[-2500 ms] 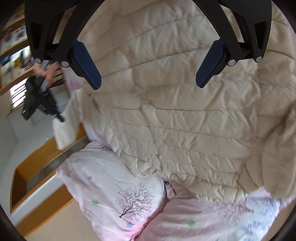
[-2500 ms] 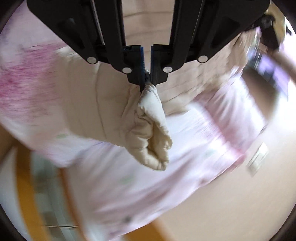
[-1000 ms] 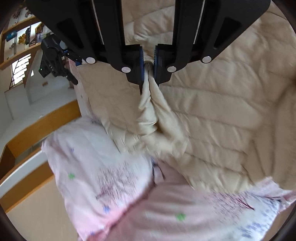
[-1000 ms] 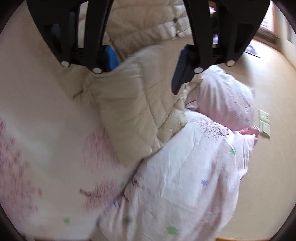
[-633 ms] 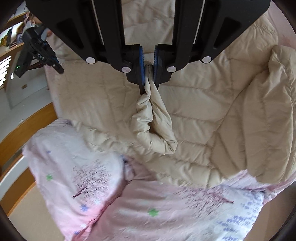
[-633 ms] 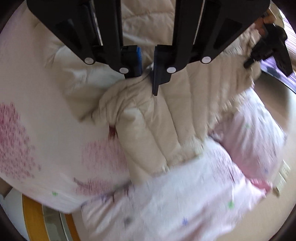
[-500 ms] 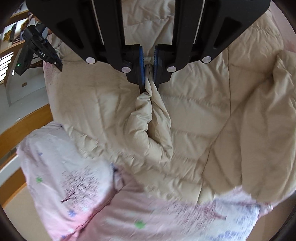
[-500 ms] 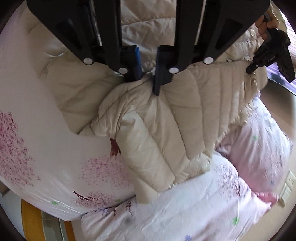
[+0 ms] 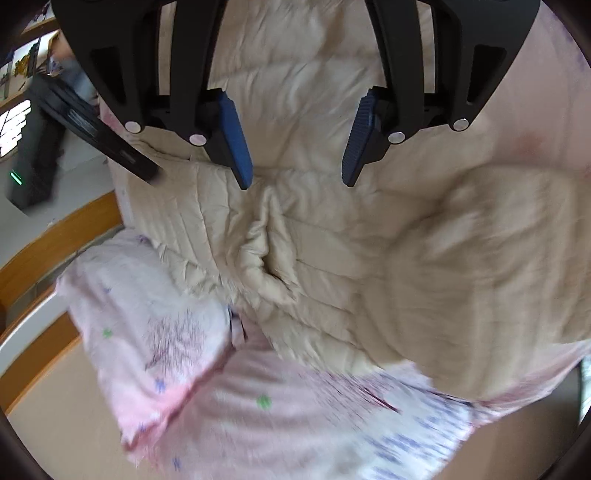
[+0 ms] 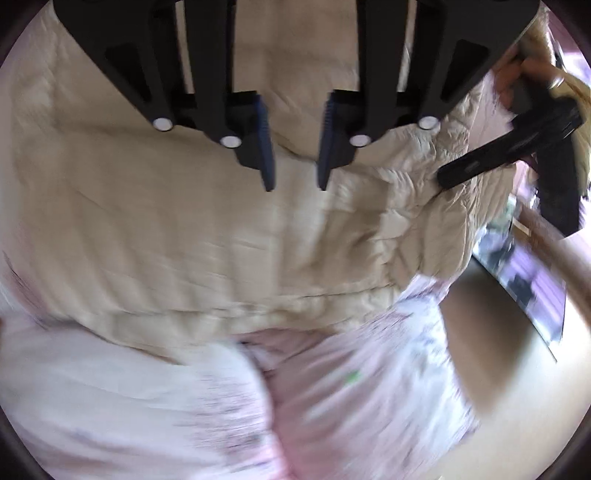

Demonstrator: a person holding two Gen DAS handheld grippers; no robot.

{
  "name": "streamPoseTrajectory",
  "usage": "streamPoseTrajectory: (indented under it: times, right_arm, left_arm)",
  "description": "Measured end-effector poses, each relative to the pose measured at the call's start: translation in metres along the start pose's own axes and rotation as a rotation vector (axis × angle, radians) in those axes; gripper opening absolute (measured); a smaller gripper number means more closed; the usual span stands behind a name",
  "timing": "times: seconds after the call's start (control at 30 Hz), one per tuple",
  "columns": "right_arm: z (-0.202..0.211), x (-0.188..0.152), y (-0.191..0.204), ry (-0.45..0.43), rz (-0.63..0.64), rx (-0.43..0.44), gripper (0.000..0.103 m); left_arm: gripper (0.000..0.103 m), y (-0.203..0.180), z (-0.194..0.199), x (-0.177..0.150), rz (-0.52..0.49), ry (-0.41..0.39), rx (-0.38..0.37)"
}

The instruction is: Fold large clothes

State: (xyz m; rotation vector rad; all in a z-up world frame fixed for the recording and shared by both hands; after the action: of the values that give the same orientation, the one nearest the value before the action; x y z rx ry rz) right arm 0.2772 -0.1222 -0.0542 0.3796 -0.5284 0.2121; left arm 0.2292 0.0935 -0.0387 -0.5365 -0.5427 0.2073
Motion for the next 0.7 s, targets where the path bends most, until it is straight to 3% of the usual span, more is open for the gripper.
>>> streamPoseTrajectory:
  times: [0.17,0.3,0.37,0.43,0.47,0.5,0.7]
  right_arm:
    - [-0.057,0.017,0.044,0.053,0.097,-0.035,0.018]
    - [-0.102,0.01,0.062,0.133,0.178,-0.162,0.018]
    - [-0.101,0.011,0.066,0.118,0.201,-0.179,0.019]
    - [-0.091,0.01,0.066,0.13,0.159,-0.122,0.031]
    - [-0.083,0.01,0.065,0.13,0.127,-0.084,0.053]
    - [-0.073,0.01,0.064,0.123,0.098,-0.043,0.066]
    - [-0.035,0.005,0.063,0.095,0.085,0.04,0.067]
  left_arm:
    - [0.051,0.061,0.062,-0.004,0.106,-0.116,0.048]
    - [0.052,0.123,0.103,-0.008,0.23,-0.198,0.12]
    - [0.052,0.153,0.115,-0.012,0.311,-0.214,0.149]
    - [0.052,0.174,0.121,-0.016,0.372,-0.224,0.156]
    - [0.052,0.187,0.124,-0.017,0.411,-0.234,0.156]
    - [0.052,0.195,0.126,-0.018,0.439,-0.241,0.151]
    - [0.052,0.233,0.124,-0.012,0.64,-0.282,0.067]
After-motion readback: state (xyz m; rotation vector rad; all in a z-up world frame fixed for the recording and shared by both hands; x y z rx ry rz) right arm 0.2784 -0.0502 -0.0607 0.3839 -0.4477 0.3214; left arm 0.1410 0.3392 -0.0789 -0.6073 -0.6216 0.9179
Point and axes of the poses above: each gripper's, at about its wrist camera, not at the fingertips, and z roughly against the way its jaws point, y to its left, x to its top, the point moved 6 cm from there along -z, roughly the way its jaws point, and after that the axes turned 5 degrees about y, right-handed, at the moved point
